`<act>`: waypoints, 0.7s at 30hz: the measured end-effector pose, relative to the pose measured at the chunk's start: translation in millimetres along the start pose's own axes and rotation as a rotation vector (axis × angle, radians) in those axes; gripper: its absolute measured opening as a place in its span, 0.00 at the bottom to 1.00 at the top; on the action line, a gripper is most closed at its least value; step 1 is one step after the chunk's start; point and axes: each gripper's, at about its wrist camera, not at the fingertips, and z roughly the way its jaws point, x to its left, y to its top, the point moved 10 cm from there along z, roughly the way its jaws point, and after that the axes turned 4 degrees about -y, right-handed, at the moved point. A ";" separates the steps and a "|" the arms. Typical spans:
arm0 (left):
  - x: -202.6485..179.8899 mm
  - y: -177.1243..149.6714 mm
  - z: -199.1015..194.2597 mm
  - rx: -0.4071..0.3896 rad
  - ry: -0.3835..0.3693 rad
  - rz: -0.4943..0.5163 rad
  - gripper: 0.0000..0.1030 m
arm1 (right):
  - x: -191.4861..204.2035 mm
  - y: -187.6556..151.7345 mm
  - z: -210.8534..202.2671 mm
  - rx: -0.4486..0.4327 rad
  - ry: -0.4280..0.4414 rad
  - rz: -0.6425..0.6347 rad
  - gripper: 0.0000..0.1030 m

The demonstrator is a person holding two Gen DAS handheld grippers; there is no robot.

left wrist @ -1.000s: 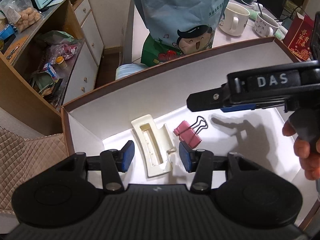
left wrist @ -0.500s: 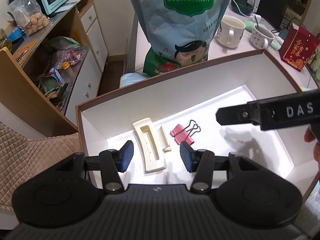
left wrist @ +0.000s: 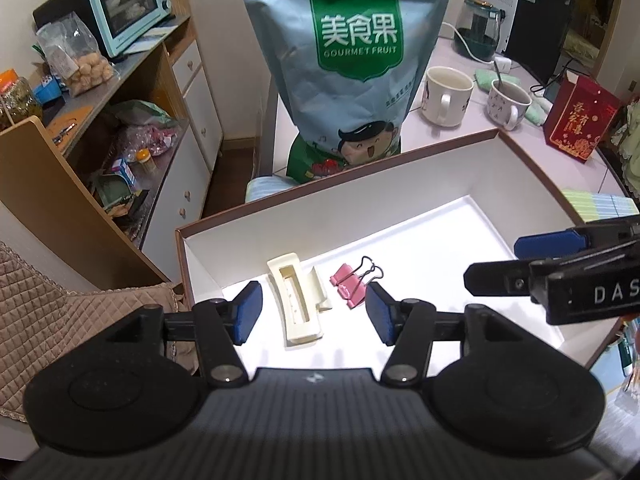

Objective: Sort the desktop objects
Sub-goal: 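Withdraw both tools from the box back over the table items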

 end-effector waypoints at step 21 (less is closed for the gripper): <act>-44.4 -25.5 -78.6 -0.098 0.030 -0.008 0.66 | -0.5 -33.8 -83.9 -0.108 0.034 -0.060 0.75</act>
